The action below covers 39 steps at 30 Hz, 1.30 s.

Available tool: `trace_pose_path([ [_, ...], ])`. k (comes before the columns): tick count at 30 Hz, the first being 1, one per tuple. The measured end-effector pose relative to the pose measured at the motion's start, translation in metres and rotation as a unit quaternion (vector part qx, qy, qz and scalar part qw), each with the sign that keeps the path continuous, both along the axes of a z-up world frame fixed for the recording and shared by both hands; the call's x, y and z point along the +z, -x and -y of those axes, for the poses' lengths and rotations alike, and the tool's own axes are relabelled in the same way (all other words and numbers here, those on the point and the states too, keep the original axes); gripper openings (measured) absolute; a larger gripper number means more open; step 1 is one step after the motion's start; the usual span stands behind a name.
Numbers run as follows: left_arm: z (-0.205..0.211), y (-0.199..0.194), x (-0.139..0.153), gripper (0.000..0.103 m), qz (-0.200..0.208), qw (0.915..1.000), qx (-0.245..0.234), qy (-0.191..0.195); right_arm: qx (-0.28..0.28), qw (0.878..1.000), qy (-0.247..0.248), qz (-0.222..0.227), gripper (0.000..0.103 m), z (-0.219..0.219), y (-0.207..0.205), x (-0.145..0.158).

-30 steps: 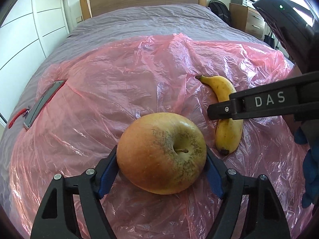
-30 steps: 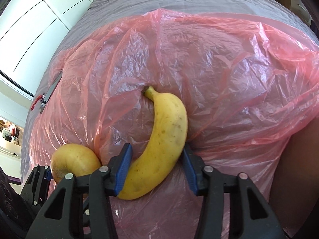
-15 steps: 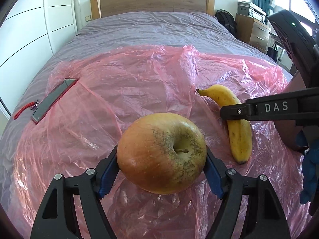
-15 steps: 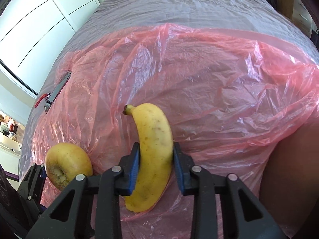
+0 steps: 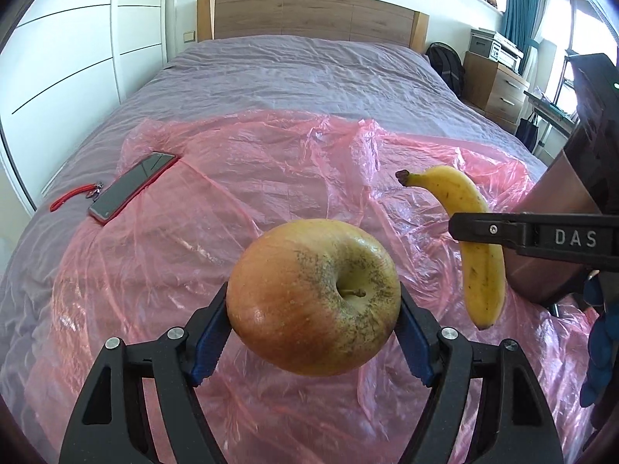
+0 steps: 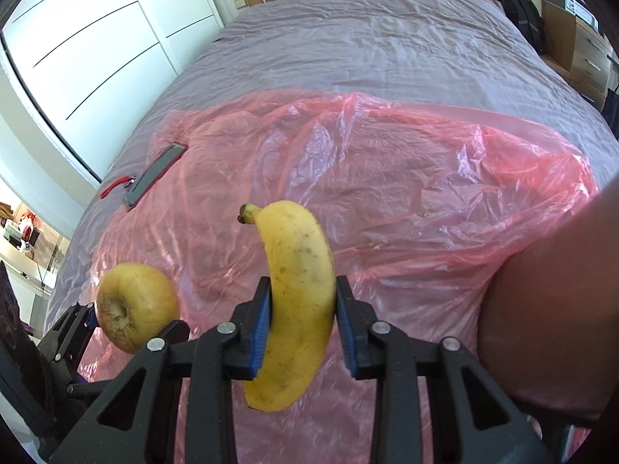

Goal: Organize fruits
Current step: 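Carry the apple and banana past the kettle over the green tray with both tools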

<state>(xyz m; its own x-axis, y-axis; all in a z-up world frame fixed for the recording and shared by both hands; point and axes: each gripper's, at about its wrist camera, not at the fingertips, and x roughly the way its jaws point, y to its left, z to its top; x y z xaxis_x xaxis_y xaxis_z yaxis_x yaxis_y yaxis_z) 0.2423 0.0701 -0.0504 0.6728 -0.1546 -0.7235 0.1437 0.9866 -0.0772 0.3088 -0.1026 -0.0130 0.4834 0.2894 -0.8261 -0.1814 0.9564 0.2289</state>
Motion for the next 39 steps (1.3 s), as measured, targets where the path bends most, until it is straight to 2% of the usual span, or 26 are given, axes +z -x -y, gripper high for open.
trace_pose_path([
  [14, -0.002, 0.087, 0.027, 0.072, -0.009, 0.9994, 0.015, 0.029, 0.024, 0.999, -0.029, 0.010, 0.005, 0.021, 0.120, 0.028],
  [23, 0.016, 0.142, 0.043, 0.072, -0.009, 0.9994, -0.005, 0.033, -0.003, 0.999, -0.046, 0.000, 0.005, 0.060, 0.192, 0.024],
  [31, 0.050, 0.177, 0.051, 0.072, -0.008, 0.9991, -0.039, 0.015, -0.039, 0.998, -0.050, 0.000, 0.005, 0.098, 0.231, 0.020],
  [39, 0.109, 0.201, 0.056, 0.072, -0.013, 0.9953, -0.096, 0.007, -0.082, 0.995, -0.061, 0.004, 0.005, 0.152, 0.257, 0.014],
])
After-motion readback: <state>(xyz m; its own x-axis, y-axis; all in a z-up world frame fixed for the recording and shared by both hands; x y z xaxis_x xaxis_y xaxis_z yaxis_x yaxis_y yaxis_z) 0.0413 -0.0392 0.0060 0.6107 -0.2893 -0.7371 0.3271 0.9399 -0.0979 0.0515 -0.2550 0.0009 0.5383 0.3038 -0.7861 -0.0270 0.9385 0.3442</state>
